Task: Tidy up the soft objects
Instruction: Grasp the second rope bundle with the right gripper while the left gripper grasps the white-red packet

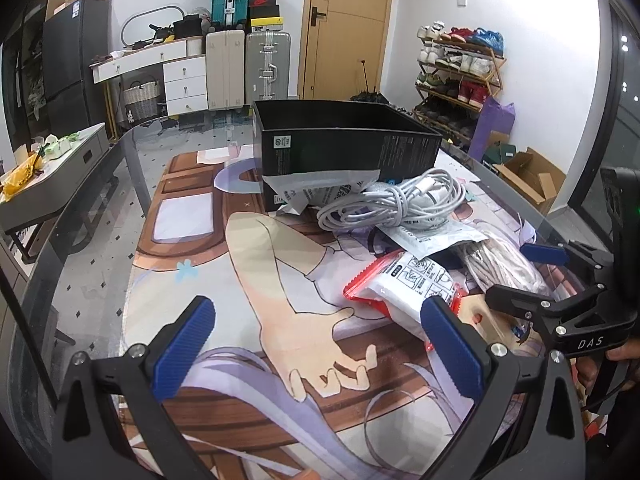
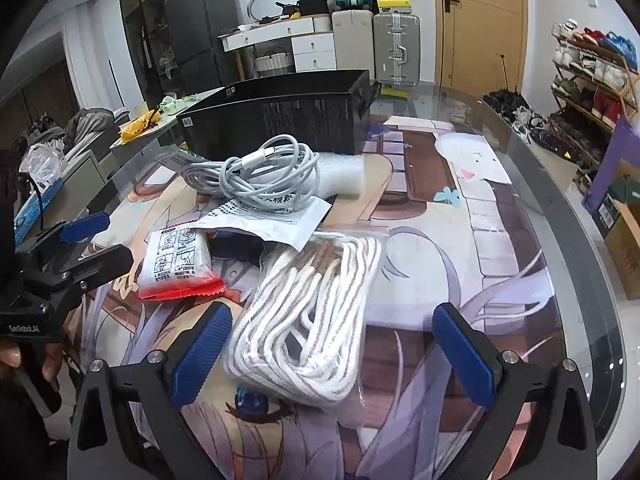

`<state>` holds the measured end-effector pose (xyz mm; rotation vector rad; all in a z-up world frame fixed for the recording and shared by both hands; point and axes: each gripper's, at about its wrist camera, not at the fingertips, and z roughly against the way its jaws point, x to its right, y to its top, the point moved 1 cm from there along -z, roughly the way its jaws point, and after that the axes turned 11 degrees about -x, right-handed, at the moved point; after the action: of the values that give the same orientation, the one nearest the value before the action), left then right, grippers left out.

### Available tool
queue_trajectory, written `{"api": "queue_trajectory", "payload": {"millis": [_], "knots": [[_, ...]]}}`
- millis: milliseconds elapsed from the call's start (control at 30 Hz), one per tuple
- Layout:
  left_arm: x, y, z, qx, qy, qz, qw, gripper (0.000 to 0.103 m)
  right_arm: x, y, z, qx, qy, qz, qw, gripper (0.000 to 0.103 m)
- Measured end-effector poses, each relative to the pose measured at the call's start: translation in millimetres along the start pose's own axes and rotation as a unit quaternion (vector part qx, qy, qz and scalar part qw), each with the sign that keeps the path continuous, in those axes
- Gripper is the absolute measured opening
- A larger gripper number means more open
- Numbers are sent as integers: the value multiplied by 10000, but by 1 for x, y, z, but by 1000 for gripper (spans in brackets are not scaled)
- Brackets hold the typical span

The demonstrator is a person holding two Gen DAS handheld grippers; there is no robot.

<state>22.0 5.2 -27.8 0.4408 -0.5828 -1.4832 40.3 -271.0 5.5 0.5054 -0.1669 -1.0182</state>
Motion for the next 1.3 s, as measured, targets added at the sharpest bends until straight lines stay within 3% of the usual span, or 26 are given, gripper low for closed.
{"api": "queue_trajectory", "payload": {"millis": [200,333,467,733,833,933,1300], "knots": [[5,5,-1,-86,8,-115,9999,103,-12,0,-4,-46,-282,175,9994,102],[8,7,-1,-123,41,-216,9997,103,-12,2,-4,-176,-268,90,9994,102],[15,11,-1,-115,58,-420,9990,103,-10,0,-2,-23,-250,107,9996,101],[31,20,-7,-335,-113,-743,9966,103,3,-5,5,317,-222,-90,9992,62],[36,22,-8,-410,-134,-781,9960,103,7,-8,7,404,-209,-148,9989,56],[41,27,-8,-389,-42,-852,9956,103,8,-8,7,439,-184,-157,9987,54],[52,34,-24,-804,-282,-1005,9913,102,10,-9,7,498,-140,-178,9985,54]]}}
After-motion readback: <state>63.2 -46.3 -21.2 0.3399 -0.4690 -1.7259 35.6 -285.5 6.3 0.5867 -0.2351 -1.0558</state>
